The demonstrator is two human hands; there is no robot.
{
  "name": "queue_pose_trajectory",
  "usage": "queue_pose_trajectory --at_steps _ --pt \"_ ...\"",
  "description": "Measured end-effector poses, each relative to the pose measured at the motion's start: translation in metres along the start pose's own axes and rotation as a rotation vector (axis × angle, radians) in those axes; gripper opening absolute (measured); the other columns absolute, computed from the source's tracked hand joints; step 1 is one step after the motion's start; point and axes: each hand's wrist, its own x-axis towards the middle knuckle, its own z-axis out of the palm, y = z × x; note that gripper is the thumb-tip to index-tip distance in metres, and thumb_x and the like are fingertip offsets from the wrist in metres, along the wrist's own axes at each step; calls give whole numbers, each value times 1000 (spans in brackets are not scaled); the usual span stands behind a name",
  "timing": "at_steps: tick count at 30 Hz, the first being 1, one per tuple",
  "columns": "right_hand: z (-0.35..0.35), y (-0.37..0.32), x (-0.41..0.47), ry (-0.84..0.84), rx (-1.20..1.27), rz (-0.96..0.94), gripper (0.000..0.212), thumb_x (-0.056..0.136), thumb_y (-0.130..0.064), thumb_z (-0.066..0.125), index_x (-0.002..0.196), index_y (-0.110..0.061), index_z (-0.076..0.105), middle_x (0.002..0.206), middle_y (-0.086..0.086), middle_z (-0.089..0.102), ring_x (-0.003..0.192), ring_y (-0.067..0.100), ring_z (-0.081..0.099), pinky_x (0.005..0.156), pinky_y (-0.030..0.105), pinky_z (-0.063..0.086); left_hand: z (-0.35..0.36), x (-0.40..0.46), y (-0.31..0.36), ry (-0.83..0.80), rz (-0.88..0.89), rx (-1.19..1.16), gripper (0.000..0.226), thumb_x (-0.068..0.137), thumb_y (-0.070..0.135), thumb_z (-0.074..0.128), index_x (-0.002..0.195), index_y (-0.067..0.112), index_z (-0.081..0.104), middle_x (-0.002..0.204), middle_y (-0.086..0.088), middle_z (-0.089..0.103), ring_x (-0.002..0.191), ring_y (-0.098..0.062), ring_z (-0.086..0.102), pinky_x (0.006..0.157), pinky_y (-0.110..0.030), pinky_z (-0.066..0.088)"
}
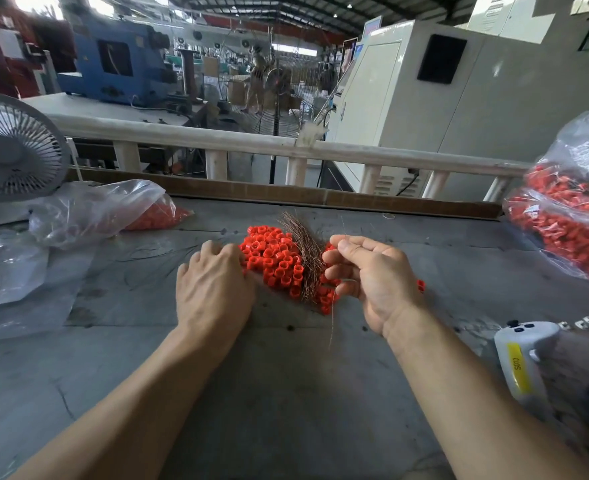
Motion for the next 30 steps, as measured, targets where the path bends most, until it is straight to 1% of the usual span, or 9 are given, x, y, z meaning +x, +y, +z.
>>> queue_pose_trajectory --at_steps 4,10,13,17,19,21,24,26,30 --pt "0 -1 -3 6 -35 -4 14 103 -5 58 105 -4 71 74 8 74 53 14 64 39 21 46 3 1 -4 -31 -7 6 20 98 34 58 110 24 70 112 -4 59 109 -29 57 95 -42 43" --pt "2 1 -4 -42 -96 -8 14 102 -6 58 104 -5 72 74 7 73 53 14 63 40 22 45 2 -1 0 -5 9 -85 13 93 38 67 100 28 73 103 2 66 103 -26 61 89 -39 45" --pt "2 2 -5 -82 -180 -43 16 102 -9 59 100 -7 75 70 4 70 50 12 57 39 22 42 0 -4 5 12 9 -281 10 93 31 68 97 29 78 93 8 73 92 -18 66 81 -34 50" --pt "4 3 -7 -128 -240 -111 18 101 -15 62 95 -14 79 67 2 66 51 12 51 40 23 38 -5 -9 15 -117 -43 -666 9 92 24 75 98 28 81 82 12 75 72 -2 64 75 -26 54" --pt "5 3 -9 -180 -245 -138 18 100 -17 64 93 -15 80 66 2 64 50 12 50 39 23 36 -7 -11 18 -147 -81 -833 10 90 19 78 93 28 81 74 7 75 62 -3 61 64 -21 53" --pt "7 3 -11 -230 -269 -172 17 99 -18 66 91 -16 81 66 2 65 49 12 52 40 23 37 -8 -11 21 -153 -110 -959 10 89 16 79 93 25 80 74 4 76 58 -1 61 53 -15 47" --pt "10 4 -13 -275 -309 -226 13 98 -17 69 92 -19 81 66 1 67 50 12 57 41 24 40 -9 -11 23 -147 -139 -1061 12 88 19 80 98 22 75 76 1 76 58 -2 64 51 -14 45" --pt "11 5 -14 -281 -339 -249 11 97 -19 71 93 -20 81 67 1 69 52 14 60 42 25 43 -9 -11 22 -156 -151 -1089 11 88 21 80 96 21 72 75 1 76 58 -4 64 51 -16 46" --pt "11 6 -14 -249 -350 -281 7 95 -20 74 94 -21 81 68 5 72 51 15 62 43 26 45 -10 -12 23 -163 -141 -1106 5 89 20 79 90 21 75 73 0 75 58 -6 63 53 -22 49"
